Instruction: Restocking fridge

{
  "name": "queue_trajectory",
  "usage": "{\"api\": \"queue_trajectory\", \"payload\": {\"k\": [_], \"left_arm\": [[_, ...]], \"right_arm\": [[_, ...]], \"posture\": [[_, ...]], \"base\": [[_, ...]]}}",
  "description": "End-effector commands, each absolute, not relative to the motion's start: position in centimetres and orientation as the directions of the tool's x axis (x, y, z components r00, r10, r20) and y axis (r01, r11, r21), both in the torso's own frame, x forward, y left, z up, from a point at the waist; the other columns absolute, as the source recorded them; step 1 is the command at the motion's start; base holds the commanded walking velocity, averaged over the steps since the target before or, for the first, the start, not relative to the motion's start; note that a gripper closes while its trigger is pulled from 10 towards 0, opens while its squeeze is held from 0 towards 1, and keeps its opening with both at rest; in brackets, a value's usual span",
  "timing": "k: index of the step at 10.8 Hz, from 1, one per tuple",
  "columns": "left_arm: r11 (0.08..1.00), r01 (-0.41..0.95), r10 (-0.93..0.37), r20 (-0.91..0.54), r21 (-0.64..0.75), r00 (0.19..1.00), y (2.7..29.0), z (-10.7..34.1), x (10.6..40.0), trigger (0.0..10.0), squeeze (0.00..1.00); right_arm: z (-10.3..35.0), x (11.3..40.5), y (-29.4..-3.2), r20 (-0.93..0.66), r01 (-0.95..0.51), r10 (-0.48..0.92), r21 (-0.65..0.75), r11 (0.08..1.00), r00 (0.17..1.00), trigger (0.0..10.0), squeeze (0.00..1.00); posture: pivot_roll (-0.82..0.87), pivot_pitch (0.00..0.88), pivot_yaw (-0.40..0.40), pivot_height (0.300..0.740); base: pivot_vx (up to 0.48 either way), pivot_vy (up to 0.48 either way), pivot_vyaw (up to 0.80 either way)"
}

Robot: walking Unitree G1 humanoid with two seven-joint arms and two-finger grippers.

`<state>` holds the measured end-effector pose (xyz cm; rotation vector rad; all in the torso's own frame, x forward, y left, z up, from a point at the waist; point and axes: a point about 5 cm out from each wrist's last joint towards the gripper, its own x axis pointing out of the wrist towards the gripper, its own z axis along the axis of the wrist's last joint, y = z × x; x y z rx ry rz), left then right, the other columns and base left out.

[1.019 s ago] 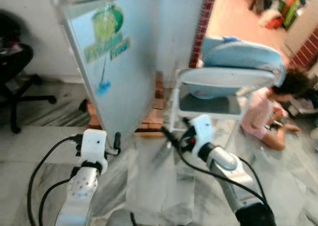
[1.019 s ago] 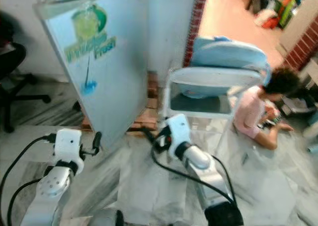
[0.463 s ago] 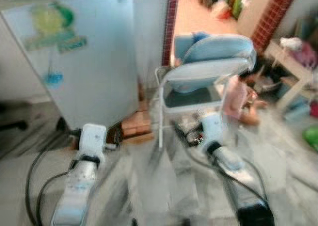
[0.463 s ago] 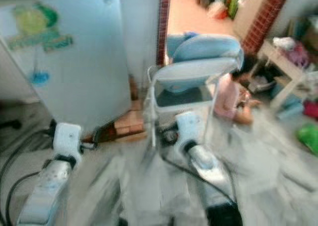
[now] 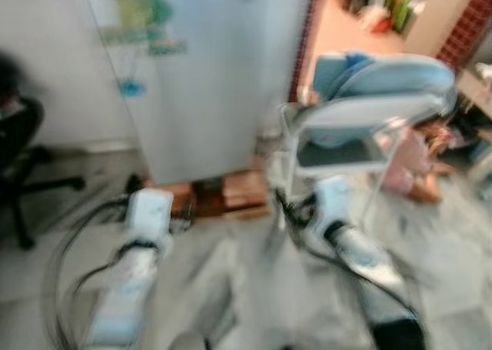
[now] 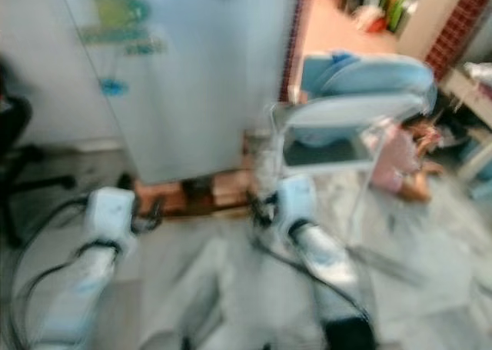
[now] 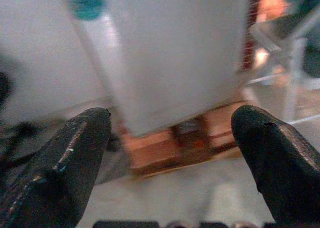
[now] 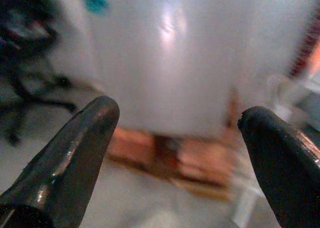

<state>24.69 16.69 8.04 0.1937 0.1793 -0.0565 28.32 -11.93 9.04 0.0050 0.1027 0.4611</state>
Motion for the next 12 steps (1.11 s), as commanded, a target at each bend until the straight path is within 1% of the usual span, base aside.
{"api": "queue_trajectory", "payload": {"k": [1, 3, 4, 5, 7, 8, 12], "left_arm": [[0.979, 0.089, -0.061, -0.158, 0.181, 0.986, 16.07, 8.34, 24.79, 10.0, 0.0], [0.984, 0.061, -0.034, -0.161, 0.169, 0.986, 16.66, 8.28, 24.7, 10.0, 0.0], [0.986, 0.077, -0.051, -0.179, 0.146, 0.983, 16.72, 8.19, 24.65, 10.0, 0.0], [0.985, 0.075, -0.048, -0.17, 0.158, 0.984, 16.75, 8.29, 24.68, 10.0, 0.0], [0.987, 0.068, -0.044, -0.165, 0.146, 0.985, 16.62, 8.3, 24.71, 10.0, 0.0], [0.993, 0.072, -0.053, -0.179, 0.098, 0.982, 16.3, 8.37, 24.73, 10.0, 0.0], [0.989, 0.052, -0.029, -0.16, 0.141, 0.987, 16.72, 8.52, 24.71, 10.0, 0.0]], "right_arm": [[9.06, 28.39, -13.1, -0.103, -0.411, 0.409, 0.009, 0.912, 0.907, 10.0, 0.0], [9.01, 28.43, -13.26, -0.1, -0.402, 0.399, -0.005, 0.916, 0.911, 10.0, 0.0], [9.01, 28.47, -13.26, -0.098, -0.398, 0.395, -0.006, 0.918, 0.913, 10.0, 0.0], [9.0, 28.51, -13.17, -0.097, -0.396, 0.393, -0.005, 0.918, 0.914, 10.0, 0.0], [9.04, 28.54, -13.17, -0.094, -0.393, 0.391, -0.011, 0.919, 0.916, 10.0, 0.0], [9.16, 28.57, -13.16, -0.082, -0.399, 0.397, -0.001, 0.917, 0.914, 10.0, 0.0], [9.3, 28.96, -12.95, -0.078, -0.409, 0.407, -0.015, 0.912, 0.91, 10.0, 0.0]], "posture": [[0.08, 0.058, 0.018, 0.74], [0.09, 0.055, 0.016, 0.74], [0.09, 0.057, 0.017, 0.74], [0.09, 0.058, 0.015, 0.74], [0.08, 0.06, 0.014, 0.74], [0.09, 0.063, 0.012, 0.74], [0.09, 0.067, 0.005, 0.74]], "base": [[0.0, 0.48, 0.0], [0.0, 0.48, 0.0], [0.0, 0.48, 0.0], [0.0, 0.48, 0.0], [0.0, 0.48, -0.69], [0.0, 0.48, 0.0], [0.0, 0.48, 0.0]]}}
